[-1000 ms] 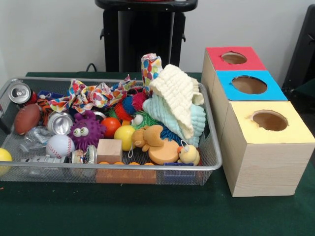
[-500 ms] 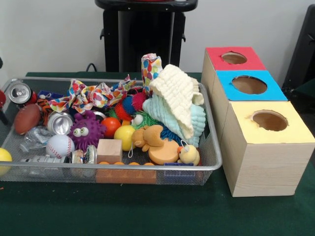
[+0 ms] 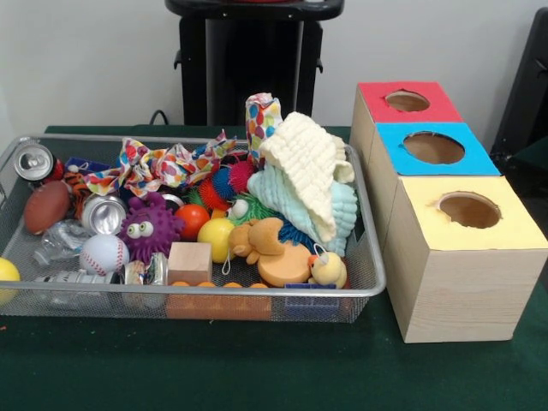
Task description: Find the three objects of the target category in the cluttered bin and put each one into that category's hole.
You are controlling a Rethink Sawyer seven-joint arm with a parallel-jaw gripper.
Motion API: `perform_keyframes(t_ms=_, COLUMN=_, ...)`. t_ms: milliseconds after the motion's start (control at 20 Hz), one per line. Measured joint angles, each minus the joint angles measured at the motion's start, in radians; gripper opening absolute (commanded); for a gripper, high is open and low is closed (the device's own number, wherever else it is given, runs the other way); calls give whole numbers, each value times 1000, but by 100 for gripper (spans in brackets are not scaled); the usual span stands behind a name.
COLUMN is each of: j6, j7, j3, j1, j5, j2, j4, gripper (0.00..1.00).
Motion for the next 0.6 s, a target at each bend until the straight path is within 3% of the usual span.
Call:
perform_keyframes(t_ms=200, j6=1, j7=0, j3=16, j1=-32, j5=14, j2=34, j4=-54, gripper=0)
perform_keyframes(t_ms=600, j6=1, j7=0, j3=52, j1=-83, j5=66, j2=104, j4=-48, gripper=0)
